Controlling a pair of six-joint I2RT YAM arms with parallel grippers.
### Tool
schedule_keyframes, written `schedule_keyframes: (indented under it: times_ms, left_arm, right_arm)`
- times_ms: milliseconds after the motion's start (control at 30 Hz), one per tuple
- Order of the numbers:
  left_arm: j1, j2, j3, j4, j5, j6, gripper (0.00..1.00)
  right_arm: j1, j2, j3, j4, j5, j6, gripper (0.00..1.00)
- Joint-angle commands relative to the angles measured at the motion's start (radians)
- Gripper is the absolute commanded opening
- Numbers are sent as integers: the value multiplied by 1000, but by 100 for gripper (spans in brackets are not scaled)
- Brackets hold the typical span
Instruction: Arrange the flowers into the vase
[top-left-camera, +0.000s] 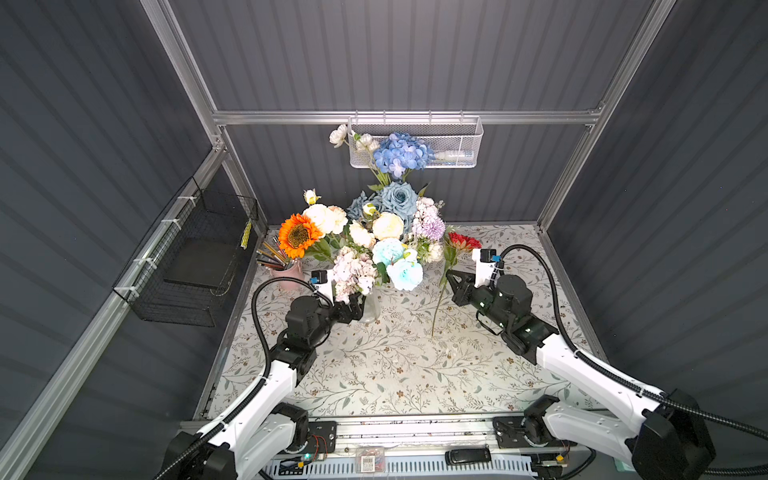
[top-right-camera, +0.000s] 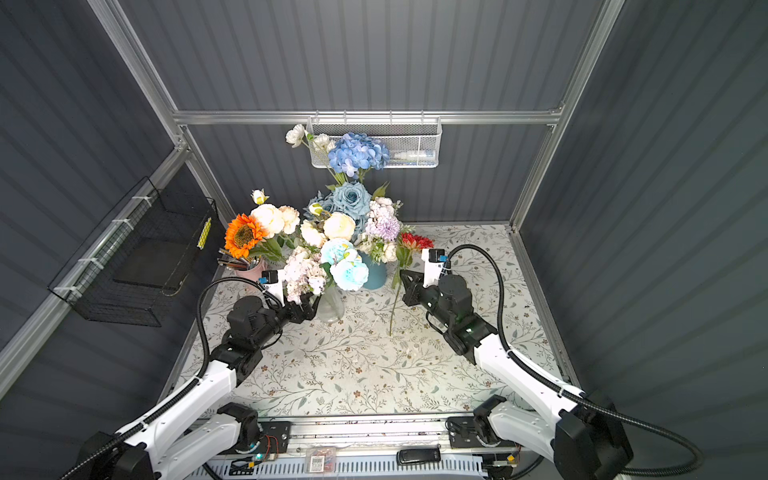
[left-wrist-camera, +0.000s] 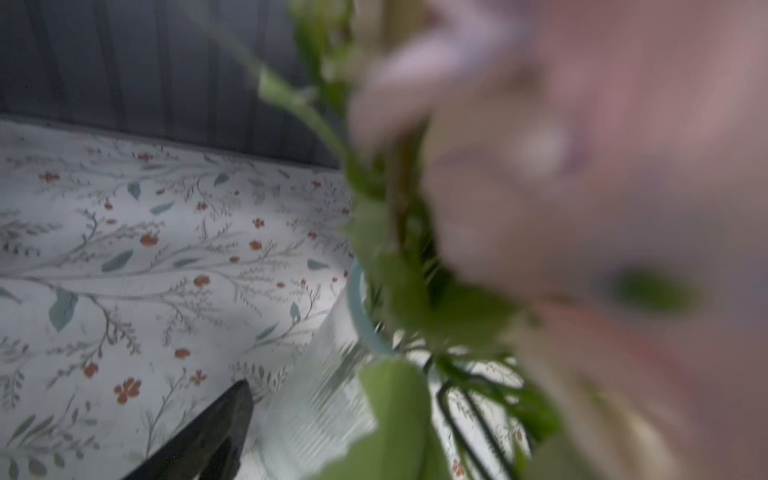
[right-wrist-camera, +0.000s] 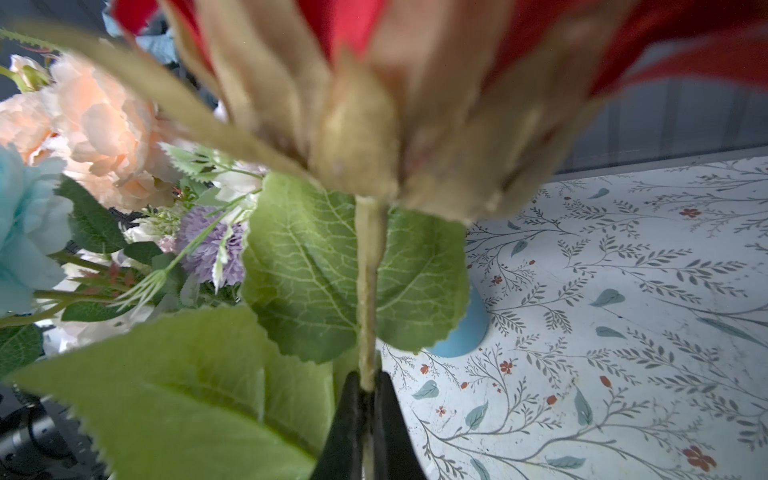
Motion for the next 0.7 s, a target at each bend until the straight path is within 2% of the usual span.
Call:
schedule_keyframes:
  times_ms: [0, 133, 267, 367, 433, 667]
  left_arm:
    - [-6, 12, 68, 56, -15, 30, 100]
    - [-6, 28, 93, 50, -39, 45, 100]
    - [-6, 35, 110, 61, -52, 52, 100]
    - [-6, 43, 130, 64, -46, 56, 100]
    - [-6, 54, 140, 62, -46, 63, 100]
    - [-6, 75, 150, 85, -53, 48, 100]
  right_arm:
    - [9, -24, -6, 77, -19, -23, 0]
    - [35, -45, -59, 196, -24, -76, 0]
    - [123, -44, -162, 485, 2, -265, 0]
    - [163, -21, -200, 675, -8, -327, 0]
    - [186, 4, -185, 756, -32, -354, 0]
    - [277, 95, -77, 875, -126, -480, 0]
